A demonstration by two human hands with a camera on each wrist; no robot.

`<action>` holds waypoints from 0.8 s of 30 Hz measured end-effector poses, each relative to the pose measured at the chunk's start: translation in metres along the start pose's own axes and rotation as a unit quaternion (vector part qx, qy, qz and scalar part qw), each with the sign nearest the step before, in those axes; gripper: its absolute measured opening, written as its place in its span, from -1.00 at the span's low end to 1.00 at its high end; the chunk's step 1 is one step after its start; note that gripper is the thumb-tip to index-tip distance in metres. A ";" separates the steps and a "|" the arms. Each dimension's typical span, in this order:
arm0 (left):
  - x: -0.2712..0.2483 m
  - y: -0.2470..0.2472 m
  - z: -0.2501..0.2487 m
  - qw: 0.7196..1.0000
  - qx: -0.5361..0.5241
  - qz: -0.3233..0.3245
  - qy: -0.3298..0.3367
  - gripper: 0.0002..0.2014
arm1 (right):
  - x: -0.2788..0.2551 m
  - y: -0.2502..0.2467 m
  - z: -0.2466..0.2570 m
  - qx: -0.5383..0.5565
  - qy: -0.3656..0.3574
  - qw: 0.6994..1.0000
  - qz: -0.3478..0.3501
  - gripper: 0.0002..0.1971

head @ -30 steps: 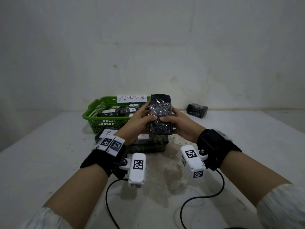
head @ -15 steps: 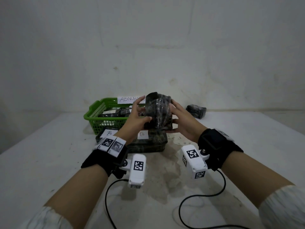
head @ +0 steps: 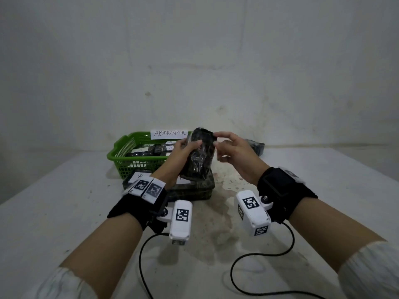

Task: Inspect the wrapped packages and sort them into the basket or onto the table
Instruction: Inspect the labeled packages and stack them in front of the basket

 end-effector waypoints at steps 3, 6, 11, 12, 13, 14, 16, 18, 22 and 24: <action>-0.005 0.019 -0.003 0.998 -0.026 0.059 -0.002 -0.73 | 0.003 -0.004 -0.009 -0.037 0.022 0.998 -0.056 -0.50; -0.006 0.026 -0.006 0.997 -0.043 0.061 0.010 -0.61 | 0.006 0.011 -0.031 -0.056 0.079 0.995 -0.035 -0.24; -0.002 0.027 -0.006 0.997 -0.058 0.045 0.012 -0.55 | 0.009 0.014 -0.030 -0.035 0.064 0.997 -0.039 -0.61; -0.002 0.029 -0.007 0.997 -0.059 0.049 0.014 -0.60 | 0.011 0.015 -0.029 -0.034 0.053 0.997 -0.043 -0.65; 0.000 0.028 -0.007 0.997 -0.057 0.041 0.011 -0.62 | 0.012 0.016 -0.028 -0.038 0.041 0.997 -0.048 -0.64; 0.001 0.027 -0.007 0.998 -0.056 0.031 0.009 -0.61 | 0.014 0.017 -0.028 -0.043 0.031 0.997 -0.053 -0.58; 0.004 0.025 -0.006 0.998 -0.061 0.016 0.011 -0.57 | 0.018 0.017 -0.033 -0.041 0.031 0.997 -0.055 -0.43; 0.005 0.025 -0.007 0.997 -0.073 0.009 0.017 -0.58 | 0.019 0.016 -0.035 -0.034 0.037 0.997 -0.052 -0.35; 0.003 0.026 -0.008 0.994 -0.105 0.023 0.020 -0.58 | 0.016 0.023 -0.036 -0.009 0.039 0.999 -0.020 -0.05; 0.002 0.030 -0.006 0.992 -0.118 0.039 0.022 -0.63 | 0.020 0.016 -0.035 0.002 0.020 0.999 -0.040 -0.01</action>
Point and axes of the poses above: each hand's wrist, its own x-axis towards the middle knuckle, its own y-axis out of the palm, z = x × y, the point moved 10 cm from there along x, towards the middle knuckle, and after that the axes turned 14 degrees about x, right-handed, at the moved point
